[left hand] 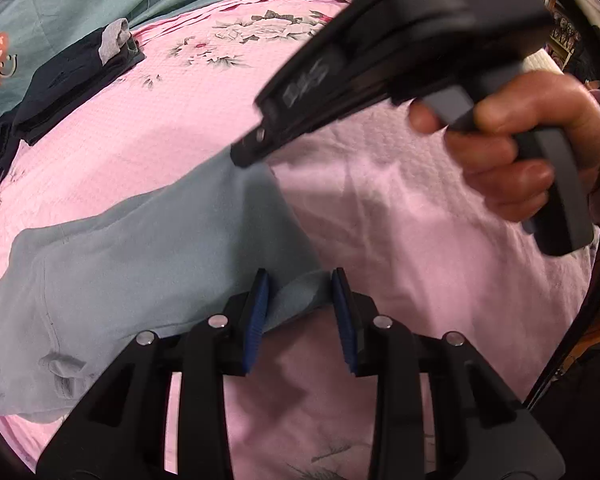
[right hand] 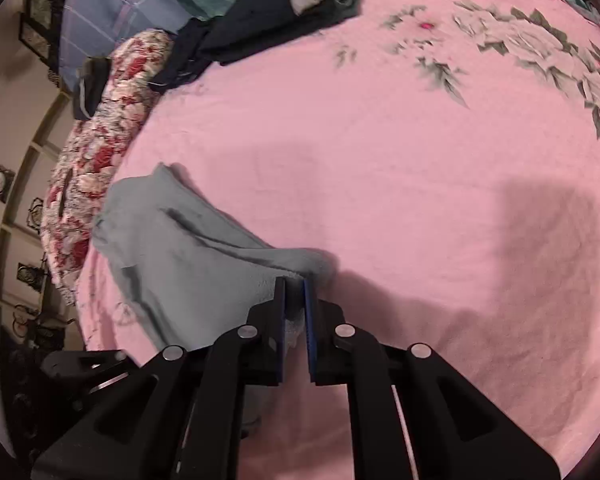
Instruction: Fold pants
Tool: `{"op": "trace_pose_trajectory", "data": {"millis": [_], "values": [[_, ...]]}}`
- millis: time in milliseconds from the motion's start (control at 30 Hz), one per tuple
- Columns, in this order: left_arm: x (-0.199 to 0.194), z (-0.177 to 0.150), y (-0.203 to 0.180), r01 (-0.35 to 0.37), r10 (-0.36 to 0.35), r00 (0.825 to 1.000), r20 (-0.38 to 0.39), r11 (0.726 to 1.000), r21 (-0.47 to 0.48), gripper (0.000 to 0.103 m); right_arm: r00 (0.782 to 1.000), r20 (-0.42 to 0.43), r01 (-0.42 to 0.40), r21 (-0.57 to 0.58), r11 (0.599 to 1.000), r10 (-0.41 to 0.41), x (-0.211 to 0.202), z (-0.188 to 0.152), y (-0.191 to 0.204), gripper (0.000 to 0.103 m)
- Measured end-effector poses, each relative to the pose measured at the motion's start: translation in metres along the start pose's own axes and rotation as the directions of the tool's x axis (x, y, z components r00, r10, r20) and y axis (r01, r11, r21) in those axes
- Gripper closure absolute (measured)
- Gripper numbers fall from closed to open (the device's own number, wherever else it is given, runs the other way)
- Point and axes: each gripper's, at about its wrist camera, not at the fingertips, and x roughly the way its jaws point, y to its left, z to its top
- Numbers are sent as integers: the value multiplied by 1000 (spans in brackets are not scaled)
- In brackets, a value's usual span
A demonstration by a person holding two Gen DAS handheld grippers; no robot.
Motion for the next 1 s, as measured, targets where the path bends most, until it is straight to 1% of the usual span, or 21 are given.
{"op": "trace_pose_trajectory", "data": {"millis": [67, 100, 133, 167, 200, 233, 300, 367, 433, 467, 533, 567, 633, 700, 767, 800, 833, 900, 933, 967, 1000], "values": [[-3, 2, -4, -14, 14, 1000, -16, 999, 37, 71, 1000, -1, 12, 17, 1000, -12, 3, -2, -2, 93], [-12, 3, -3, -14, 14, 1000, -15, 999, 50, 70, 1000, 0, 3, 37, 999, -3, -2, -1, -3, 91], [-24, 3, 0, -12, 12, 1000, 7, 999, 41, 66, 1000, 15, -6, 58, 998, 5, -10, -1, -4, 90], [-38, 1, 7, -21, 21, 999, 39, 1000, 20, 51, 998, 57, -7, 86, 996, 2, -23, -2, -5, 87], [-53, -3, 19, -58, 59, 996, 68, 998, -16, 44, 996, 87, 0, 98, 995, -9, -35, -2, -5, 86], [-66, -9, 34, -98, 103, 992, 79, 993, -60, 42, 994, 110, 4, 105, 995, -16, -44, -2, -3, 86], [-86, -24, 66, -134, 147, 986, 78, 978, -157, 42, 989, 150, -20, 78, 997, 8, -59, -2, 14, 86], [-100, -43, 98, -177, 197, 979, 52, 950, -256, 42, 987, 155, -47, 6, 999, 46, -62, 0, 42, 86], [-114, -66, 131, -222, 244, 970, 21, 913, -341, 42, 985, 142, -87, -61, 994, 94, -56, 3, 73, 86], [-117, -72, 145, -242, 263, 965, 7, 895, -375, 41, 983, 131, -117, -82, 990, 127, -47, 4, 89, 86], [-124, -90, 173, -278, 300, 954, -23, 851, -445, 41, 984, 93, -140, -104, 985, 150, -23, 2, 114, 86], [-128, -98, 182, -290, 312, 949, -32, 833, -471, 40, 985, 79, -145, -115, 983, 155, -12, 0, 123, 86], [-133, -106, 196, -299, 326, 945, -37, 810, -505, 37, 988, 39, -140, -146, 979, 148, 21, -5, 147, 86], [-140, -119, 205, -298, 331, 943, -32, 796, -526, 35, 993, -20, -117, -157, 981, 115, 53, -14, 162, 86], [-143, -131, 211, -284, 319, 947, -25, 800, -529, 33, 993, -95, -80, -168, 982, 64, 77, -28, 172, 86], [-146, -135, 210, -277, 315, 949, -19, 805, -524, 33, 994, -93, -69, -194, 979, 51, 78, -38, 181, 85], [-146, -138, 212, -269, 310, 951, -7, 811, -520, 32, 994, -98, -75, -213, 974, 55, 73, -45, 185, 85], [-142, -137, 212, -242, 289, 957, 16, 830, -502, 31, 983, -161, -118, -203, 972, 86, 62, -57, 190, 85], [-141, -135, 211, -222, 271, 962, 32, 844, -489, 31, 984, -150, -121, -181, 976, 94, 52, -60, 187, 85], [-136, -126, 209, -189, 244, 968, 61, 866, -462, 31, 988, -127, -108, -160, 981, 88, 42, -62, 183, 85], [-133, -120, 206, -170, 227, 971, 80, 882, -440, 31, 995, -81, -74, -116, 991, 65, 27, -62, 173, 85]]}}
